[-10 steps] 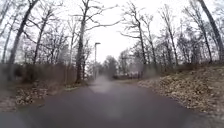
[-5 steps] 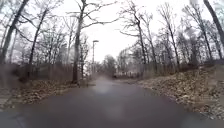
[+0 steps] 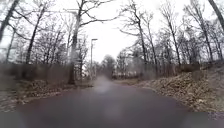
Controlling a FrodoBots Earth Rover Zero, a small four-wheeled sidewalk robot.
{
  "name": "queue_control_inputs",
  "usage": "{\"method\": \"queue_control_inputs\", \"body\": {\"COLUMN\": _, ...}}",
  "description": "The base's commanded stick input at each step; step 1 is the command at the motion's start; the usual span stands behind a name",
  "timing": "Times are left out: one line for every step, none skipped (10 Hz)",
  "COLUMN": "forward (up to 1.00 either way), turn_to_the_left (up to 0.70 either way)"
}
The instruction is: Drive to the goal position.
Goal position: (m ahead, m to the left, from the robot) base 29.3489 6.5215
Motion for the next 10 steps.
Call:
{"method": "queue_control_inputs", "body": {"forward": 1.00, "turn_to_the_left": 0.00}}
{"method": "queue_control_inputs", "body": {"forward": 1.00, "turn_to_the_left": 0.00}}
{"method": "queue_control_inputs", "body": {"forward": 1.00, "turn_to_the_left": 0.00}}
{"method": "queue_control_inputs", "body": {"forward": 1.00, "turn_to_the_left": 0.00}}
{"method": "queue_control_inputs", "body": {"forward": 1.00, "turn_to_the_left": 0.00}}
{"method": "queue_control_inputs", "body": {"forward": 1.00, "turn_to_the_left": 0.00}}
{"method": "queue_control_inputs", "body": {"forward": 1.00, "turn_to_the_left": 0.00}}
{"method": "queue_control_inputs", "body": {"forward": 1.00, "turn_to_the_left": 0.00}}
{"method": "queue_control_inputs", "body": {"forward": 1.00, "turn_to_the_left": 0.00}}
{"method": "queue_control_inputs", "body": {"forward": 1.00, "turn_to_the_left": 0.00}}
